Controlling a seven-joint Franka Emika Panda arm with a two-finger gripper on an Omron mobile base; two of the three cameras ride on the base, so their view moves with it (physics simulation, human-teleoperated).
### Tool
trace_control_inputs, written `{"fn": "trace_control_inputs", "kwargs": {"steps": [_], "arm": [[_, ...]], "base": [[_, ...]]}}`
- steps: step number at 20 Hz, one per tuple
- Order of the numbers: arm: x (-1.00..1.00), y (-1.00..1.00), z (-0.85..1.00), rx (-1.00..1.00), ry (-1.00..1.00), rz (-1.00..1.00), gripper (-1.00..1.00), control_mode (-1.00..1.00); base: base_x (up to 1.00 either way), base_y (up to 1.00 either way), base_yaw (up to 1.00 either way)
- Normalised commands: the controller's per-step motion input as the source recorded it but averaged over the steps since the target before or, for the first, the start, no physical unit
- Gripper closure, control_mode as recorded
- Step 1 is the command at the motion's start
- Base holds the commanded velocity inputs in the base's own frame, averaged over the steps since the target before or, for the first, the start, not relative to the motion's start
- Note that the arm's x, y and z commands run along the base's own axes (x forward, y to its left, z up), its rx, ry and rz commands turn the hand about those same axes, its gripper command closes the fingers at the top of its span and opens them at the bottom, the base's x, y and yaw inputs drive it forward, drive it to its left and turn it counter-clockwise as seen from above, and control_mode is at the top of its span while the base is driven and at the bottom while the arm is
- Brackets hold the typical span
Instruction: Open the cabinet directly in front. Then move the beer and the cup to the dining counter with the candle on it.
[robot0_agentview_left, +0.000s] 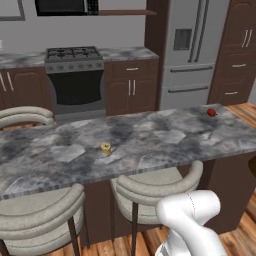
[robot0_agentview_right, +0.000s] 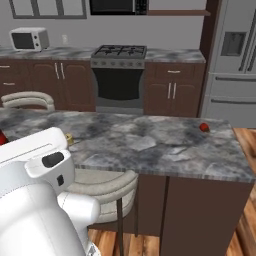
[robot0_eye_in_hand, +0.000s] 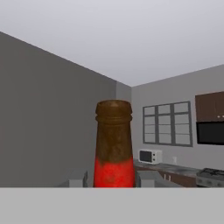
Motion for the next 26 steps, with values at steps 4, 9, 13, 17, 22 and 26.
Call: {"fn": "trace_control_inputs", "kwargs": {"steps": [4,9,13,17,22,26], "arm": [[0.0,0.0,0.0,0.0,0.0,0.0,1.0,1.0],[0.0,0.0,0.0,0.0,0.0,0.0,1.0,1.0],[0.0,0.0,0.0,0.0,0.0,0.0,1.0,1.0],[0.0,0.0,0.0,0.0,0.0,0.0,1.0,1.0],[0.0,0.0,0.0,0.0,0.0,0.0,1.0,1.0],[0.0,0.0,0.0,0.0,0.0,0.0,1.0,1.0]], "base": [[0.48,0.43,-0.04],[0.47,0.24,-0.01],[0.32,0.07,0.0],[0.17,0.01,0.0],[0.03,0.01,0.0],[0.0,0.0,0.0]]}}
